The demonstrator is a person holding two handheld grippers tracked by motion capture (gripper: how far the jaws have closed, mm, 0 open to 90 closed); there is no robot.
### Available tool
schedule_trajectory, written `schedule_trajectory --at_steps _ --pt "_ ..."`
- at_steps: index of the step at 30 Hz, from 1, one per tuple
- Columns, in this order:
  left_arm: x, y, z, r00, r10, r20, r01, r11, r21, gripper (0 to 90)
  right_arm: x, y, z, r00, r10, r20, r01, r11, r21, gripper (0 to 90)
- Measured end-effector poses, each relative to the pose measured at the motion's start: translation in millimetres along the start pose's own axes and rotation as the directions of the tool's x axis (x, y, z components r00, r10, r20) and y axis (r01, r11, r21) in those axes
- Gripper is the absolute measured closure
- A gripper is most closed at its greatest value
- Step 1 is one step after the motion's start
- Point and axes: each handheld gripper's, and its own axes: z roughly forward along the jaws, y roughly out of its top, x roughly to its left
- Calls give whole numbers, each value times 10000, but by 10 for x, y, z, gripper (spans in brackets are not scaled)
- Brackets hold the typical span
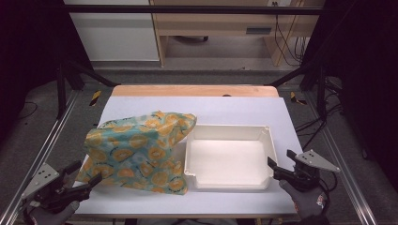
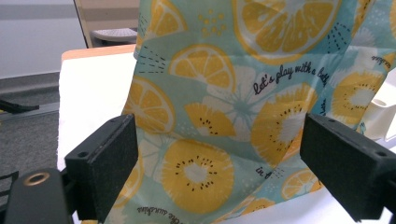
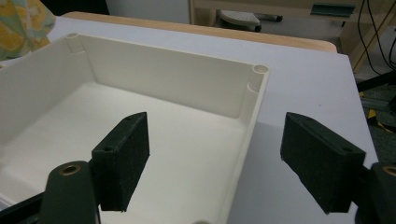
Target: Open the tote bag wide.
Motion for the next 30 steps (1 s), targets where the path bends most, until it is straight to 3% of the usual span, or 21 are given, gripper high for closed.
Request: schedule_trajectory --at_steps 11,17,23,30 --pt "-4 -4 -21 9999 -94 98 94 10000 -30 124 202 53 15 9985 -74 -542 69 9999 -90 261" --pt "1 29 -18 9998 -163 99 163 9998 -75 129 355 129 41 9959 -337 -843 322 9993 -188 281" --pt "-13 112 -39 9999 -42 103 43 9999 -164 131 456 191 78 9944 -532 -917 514 9984 -218 295" --pt "-23 214 -33 9999 152 63 -151 9997 -209 141 678 260 169 9887 -776 -1284 765 9970 -138 318"
